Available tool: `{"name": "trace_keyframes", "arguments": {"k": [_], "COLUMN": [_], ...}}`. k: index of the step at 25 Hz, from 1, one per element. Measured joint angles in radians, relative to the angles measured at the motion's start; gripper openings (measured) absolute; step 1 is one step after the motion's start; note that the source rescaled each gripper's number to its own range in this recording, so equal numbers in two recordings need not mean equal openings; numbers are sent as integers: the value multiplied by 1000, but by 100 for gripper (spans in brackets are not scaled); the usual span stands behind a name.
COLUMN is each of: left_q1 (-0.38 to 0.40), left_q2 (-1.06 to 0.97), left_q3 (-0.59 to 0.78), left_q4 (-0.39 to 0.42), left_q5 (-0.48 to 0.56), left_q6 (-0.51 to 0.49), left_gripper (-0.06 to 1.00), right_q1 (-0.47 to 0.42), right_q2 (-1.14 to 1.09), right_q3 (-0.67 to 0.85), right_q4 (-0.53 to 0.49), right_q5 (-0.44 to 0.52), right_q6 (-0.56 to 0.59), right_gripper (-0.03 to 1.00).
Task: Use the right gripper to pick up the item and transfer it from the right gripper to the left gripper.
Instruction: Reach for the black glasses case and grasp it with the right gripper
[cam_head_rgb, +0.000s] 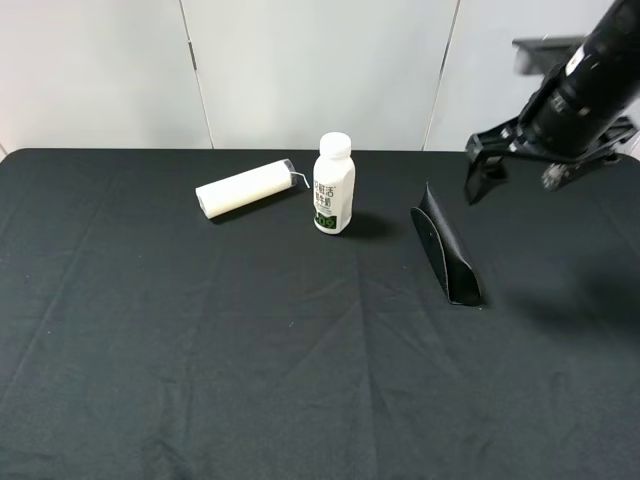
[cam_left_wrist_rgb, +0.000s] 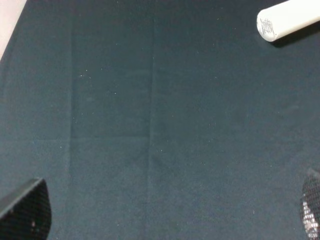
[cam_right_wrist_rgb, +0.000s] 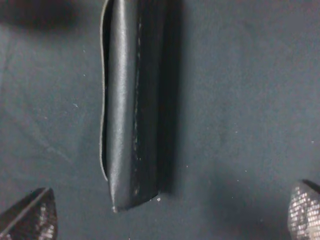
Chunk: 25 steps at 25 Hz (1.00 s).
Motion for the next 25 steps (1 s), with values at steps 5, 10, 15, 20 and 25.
{"name": "trace_keyframes", "arguments": {"k": [5,10,15,20,25], "left_q1": [0,0,0,0,0], "left_q2": [0,0,0,0,0], "left_q3": [0,0,0,0,0], "left_q4": [0,0,0,0,0], "left_q5": [0,0,0,0,0], "left_q6": [0,0,0,0,0], "left_gripper": [100,100,100,100,100], "right_q1": [0,15,59,61,61], "right_q2": [87,149,195,236,289], "right_q3": [0,0,0,0,0], "right_q4": [5,8,-2,2,5], "right_q5": [-21,-22,-25,-28,-33], "right_q6": [0,-1,1,3,3], "right_gripper": [100,100,100,100,100]}}
